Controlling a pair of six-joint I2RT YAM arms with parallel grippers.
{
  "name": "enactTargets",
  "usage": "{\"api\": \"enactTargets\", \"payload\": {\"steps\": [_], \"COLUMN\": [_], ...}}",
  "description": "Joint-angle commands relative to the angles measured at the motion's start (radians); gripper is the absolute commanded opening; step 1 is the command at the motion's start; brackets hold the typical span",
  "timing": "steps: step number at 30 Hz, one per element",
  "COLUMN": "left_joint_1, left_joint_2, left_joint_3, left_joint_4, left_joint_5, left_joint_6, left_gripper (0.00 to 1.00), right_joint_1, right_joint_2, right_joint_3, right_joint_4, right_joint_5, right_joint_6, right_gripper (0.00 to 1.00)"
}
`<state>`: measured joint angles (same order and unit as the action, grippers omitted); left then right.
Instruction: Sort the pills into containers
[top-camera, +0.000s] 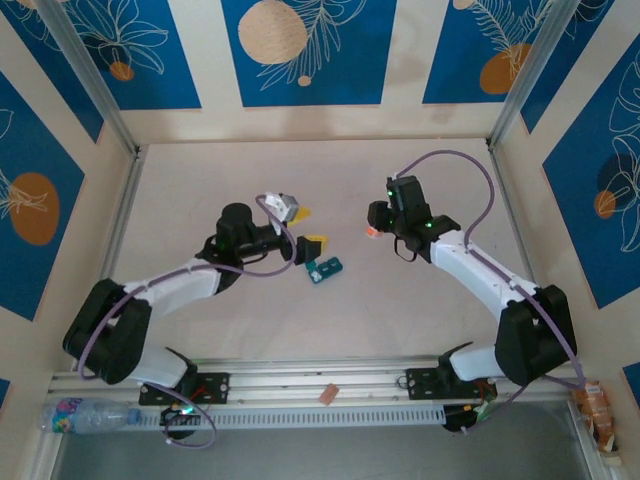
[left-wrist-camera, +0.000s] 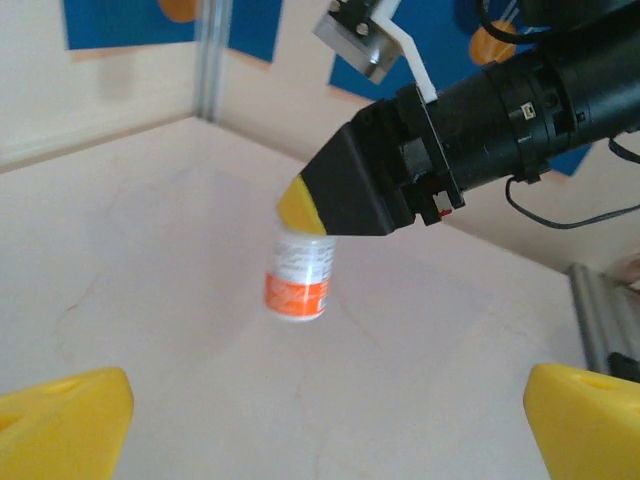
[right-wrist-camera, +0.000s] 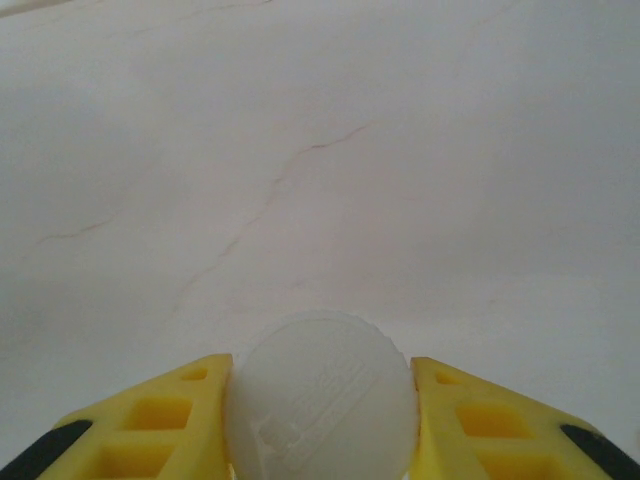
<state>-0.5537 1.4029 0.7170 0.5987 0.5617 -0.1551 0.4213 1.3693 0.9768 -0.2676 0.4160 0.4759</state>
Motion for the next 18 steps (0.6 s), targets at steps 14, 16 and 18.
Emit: {"api": "enactTargets", "payload": {"steps": [14,16,18], "left_joint_1": [0.007,0.009,0.009], "left_joint_2": [-0.189,-0.188,-0.185], "left_joint_3": [-0.053,-0.041,-0.021], "left_joint_4": [-0.235,-0.266,-0.304], "left_joint_5": [-0.409,-0.461,-0.496], "left_joint_6": [0.148,0.123,0.111], "left_gripper": [1.0,1.0,1.0], "right_joint_1": [-0.013,-0.01,-0.007], "right_joint_2": [0.104,0.117,0.127], "right_joint_3": [-0.124,-0.127,-0.132], "right_joint_4": [0.1,0.102,0.103], "right_joint_5": [0.276,0.282,0.283], "right_joint_6": [0.274,0.283,0.289], "right_gripper": [0.18,0.18,0.18]}}
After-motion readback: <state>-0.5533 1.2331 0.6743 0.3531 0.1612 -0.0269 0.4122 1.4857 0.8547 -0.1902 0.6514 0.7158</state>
